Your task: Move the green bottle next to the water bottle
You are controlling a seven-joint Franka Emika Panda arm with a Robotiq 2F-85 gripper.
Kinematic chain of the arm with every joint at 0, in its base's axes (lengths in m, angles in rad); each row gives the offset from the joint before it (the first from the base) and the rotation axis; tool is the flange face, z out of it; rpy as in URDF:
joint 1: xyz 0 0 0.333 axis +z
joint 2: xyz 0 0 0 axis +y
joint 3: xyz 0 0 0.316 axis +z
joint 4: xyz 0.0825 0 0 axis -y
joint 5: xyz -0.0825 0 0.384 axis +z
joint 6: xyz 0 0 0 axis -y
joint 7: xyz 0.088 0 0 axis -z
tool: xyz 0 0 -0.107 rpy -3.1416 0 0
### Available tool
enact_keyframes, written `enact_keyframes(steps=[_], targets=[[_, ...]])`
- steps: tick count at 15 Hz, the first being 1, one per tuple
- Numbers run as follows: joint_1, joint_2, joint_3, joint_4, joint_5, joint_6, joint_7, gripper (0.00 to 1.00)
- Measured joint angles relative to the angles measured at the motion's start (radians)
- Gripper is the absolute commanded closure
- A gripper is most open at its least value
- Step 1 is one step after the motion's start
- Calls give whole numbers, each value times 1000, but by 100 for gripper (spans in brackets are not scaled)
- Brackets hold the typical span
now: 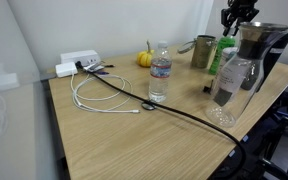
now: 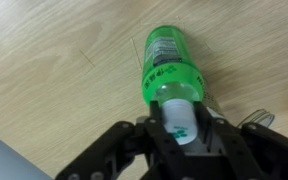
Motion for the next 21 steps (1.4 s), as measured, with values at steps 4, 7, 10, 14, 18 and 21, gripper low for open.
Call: enact_keyframes(steps=[4,7,10,14,18,21], targets=[[-1,0,-1,0,-2,8,0,88],[-2,-4,-1,1,-3,18,0,88],[-1,-31,4,4,-3,21,0,88],[3,-104,26,5,-3,19,0,88],[13,-165,65,5,-1,19,-2,88],[25,-200,88,6,1,19,-10,88]])
